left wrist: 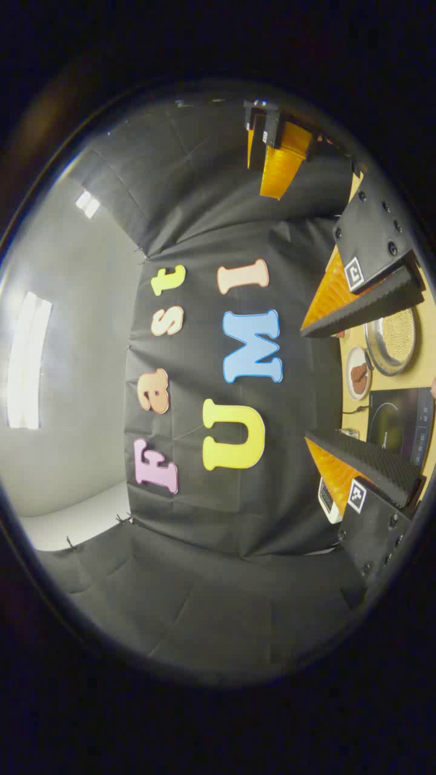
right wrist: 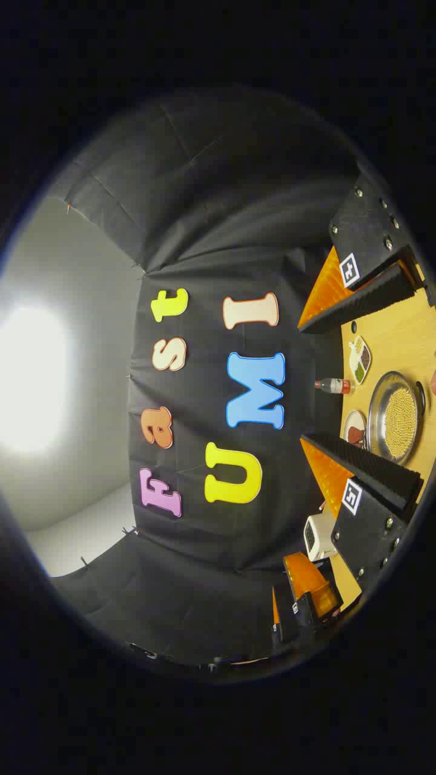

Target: First push the handle of the pot to place it horizontally, then grasp the pot with both hands and set it on the induction cooktop.

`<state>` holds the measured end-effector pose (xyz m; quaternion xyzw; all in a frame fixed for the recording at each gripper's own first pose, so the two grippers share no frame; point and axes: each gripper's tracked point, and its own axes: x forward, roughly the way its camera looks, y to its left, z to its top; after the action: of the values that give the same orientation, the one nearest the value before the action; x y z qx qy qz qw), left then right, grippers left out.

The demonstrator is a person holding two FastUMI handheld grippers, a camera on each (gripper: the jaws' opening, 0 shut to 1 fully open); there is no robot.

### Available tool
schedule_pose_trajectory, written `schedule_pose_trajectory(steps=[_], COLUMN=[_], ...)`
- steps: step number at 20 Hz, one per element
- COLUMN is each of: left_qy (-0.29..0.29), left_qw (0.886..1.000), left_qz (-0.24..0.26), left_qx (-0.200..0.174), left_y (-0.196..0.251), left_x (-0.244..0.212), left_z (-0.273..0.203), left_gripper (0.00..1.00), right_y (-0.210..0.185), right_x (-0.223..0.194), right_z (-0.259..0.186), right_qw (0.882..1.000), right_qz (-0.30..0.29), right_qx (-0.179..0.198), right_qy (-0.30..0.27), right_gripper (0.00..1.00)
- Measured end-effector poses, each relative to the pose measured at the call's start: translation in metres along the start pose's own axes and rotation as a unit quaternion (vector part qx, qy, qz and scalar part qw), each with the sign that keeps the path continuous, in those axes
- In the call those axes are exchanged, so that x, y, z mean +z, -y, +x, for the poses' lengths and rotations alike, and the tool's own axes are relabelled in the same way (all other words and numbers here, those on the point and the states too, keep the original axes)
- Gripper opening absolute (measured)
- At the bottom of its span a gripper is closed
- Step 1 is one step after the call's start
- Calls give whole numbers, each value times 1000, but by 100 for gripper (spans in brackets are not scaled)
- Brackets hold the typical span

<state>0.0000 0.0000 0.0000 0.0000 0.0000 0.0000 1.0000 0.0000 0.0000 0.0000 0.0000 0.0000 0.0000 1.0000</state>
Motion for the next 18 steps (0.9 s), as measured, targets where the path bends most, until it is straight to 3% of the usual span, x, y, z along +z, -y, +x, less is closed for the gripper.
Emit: schedule_pose_trajectory(steps=[4,8,18], left_qy=[-10,-15,-17], left_qw=[1000,1000,1000], left_qz=[6,8,12], left_qx=[2,5,13], left_y=[-4,-4,-34], left_x=[-8,-11,-9], left_z=[1,11,8], left_gripper=[99,94,96], right_y=[-1,1,1], right_x=[-3,-15,-21], right_z=[3,14,23], right_qw=[1000,1000,999], right_qz=[13,15,17], right_qx=[0,-3,-16], right_qy=[-3,-15,-26], right_gripper=[99,99,99])
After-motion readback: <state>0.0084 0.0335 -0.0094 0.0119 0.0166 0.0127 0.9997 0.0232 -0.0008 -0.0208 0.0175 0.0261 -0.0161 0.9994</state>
